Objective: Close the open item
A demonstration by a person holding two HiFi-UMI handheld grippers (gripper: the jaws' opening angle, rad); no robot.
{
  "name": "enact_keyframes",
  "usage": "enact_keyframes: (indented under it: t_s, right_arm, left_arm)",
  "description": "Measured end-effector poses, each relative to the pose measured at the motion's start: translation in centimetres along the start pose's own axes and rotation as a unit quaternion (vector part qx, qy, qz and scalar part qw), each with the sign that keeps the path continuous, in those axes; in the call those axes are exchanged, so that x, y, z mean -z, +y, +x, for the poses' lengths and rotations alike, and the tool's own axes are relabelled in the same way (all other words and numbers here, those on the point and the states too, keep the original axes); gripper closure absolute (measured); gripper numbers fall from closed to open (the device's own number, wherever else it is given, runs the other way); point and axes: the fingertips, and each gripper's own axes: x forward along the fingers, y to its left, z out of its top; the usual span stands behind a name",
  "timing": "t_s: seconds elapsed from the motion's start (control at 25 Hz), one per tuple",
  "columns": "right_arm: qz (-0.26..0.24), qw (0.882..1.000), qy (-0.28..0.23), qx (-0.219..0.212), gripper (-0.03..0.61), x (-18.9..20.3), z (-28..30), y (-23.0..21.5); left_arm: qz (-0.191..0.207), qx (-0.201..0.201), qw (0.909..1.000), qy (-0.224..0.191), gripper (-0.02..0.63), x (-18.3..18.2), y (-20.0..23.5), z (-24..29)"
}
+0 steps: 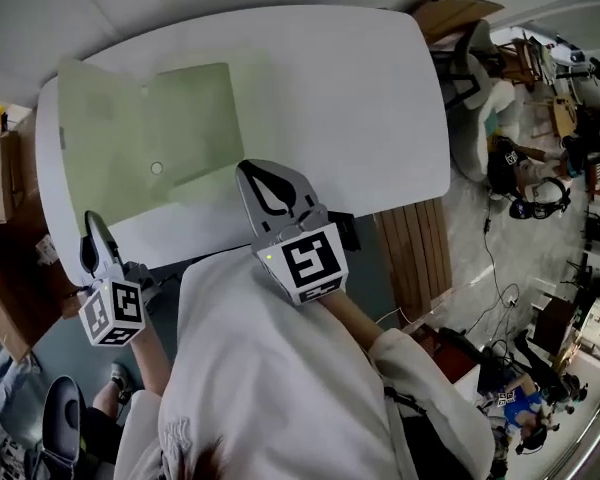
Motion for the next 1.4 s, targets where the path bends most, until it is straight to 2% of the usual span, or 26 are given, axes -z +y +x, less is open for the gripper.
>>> enact_keyframes:
  t_s: [0.68, 1.4]
  right_arm:
    - [-0.002, 0.999, 0.0, 0.035, 0.568, -0.2, -3.5, -2.6]
    - [-0.006, 0.999, 0.002, 0.04, 0.568, -0.2, -3.5, -2.4]
  left_arm:
    - [0.011, 0.026, 0.9996, -0.009, 0.604, -0.5, -3.7, -0.3]
    - [0.034, 0.056, 0.9978, -0.011, 0.604, -0.6, -5.7, -0.3]
